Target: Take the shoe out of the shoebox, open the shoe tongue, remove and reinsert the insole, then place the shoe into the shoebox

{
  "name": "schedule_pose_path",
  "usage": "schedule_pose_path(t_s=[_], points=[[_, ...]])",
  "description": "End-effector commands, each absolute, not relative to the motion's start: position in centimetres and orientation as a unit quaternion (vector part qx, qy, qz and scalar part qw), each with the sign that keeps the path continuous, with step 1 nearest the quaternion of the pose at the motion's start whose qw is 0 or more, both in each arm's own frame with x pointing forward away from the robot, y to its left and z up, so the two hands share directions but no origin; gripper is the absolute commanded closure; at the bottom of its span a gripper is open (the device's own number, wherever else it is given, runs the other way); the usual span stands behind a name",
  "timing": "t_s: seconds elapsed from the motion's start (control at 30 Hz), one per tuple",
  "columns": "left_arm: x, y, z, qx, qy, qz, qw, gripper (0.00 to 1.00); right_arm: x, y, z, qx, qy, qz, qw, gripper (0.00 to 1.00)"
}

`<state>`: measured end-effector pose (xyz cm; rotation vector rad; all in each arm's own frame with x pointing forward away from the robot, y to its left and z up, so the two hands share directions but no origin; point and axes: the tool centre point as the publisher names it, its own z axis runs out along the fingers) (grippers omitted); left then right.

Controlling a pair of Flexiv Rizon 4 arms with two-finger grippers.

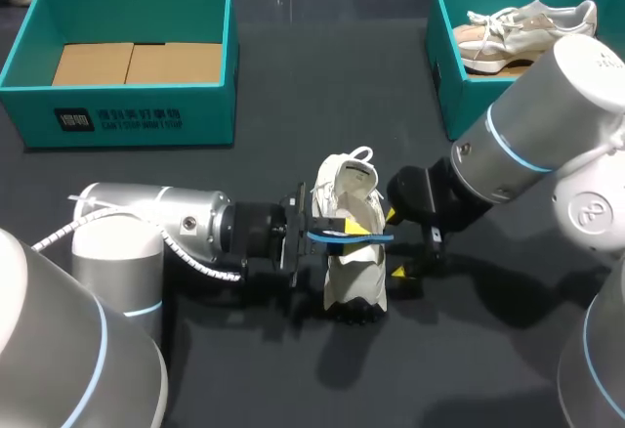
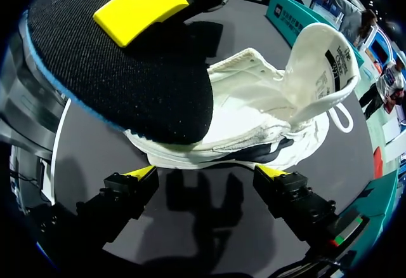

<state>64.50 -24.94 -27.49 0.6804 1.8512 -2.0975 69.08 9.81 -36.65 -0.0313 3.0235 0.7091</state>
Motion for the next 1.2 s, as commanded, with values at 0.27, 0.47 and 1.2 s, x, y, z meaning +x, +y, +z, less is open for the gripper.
schedule_pose_path(t_s=[0.27, 0.47, 1.2], points=[[65.6, -24.8, -29.0, 0.231, 0.634, -0.729, 0.12, 1.0, 69.1, 9.9, -36.9, -0.01, 0.973, 0.232, 0.018, 0.0], [66.0, -25.0, -29.8, 0.229, 0.635, -0.728, 0.122, 1.0, 69.1, 9.9, -36.9, -0.01, 0.973, 0.232, 0.018, 0.0], [68.3, -25.0, -34.0, 0.186, 0.681, -0.69, 0.162, 1.0, 69.1, 9.9, -36.9, -0.01, 0.973, 0.232, 0.018, 0.0]])
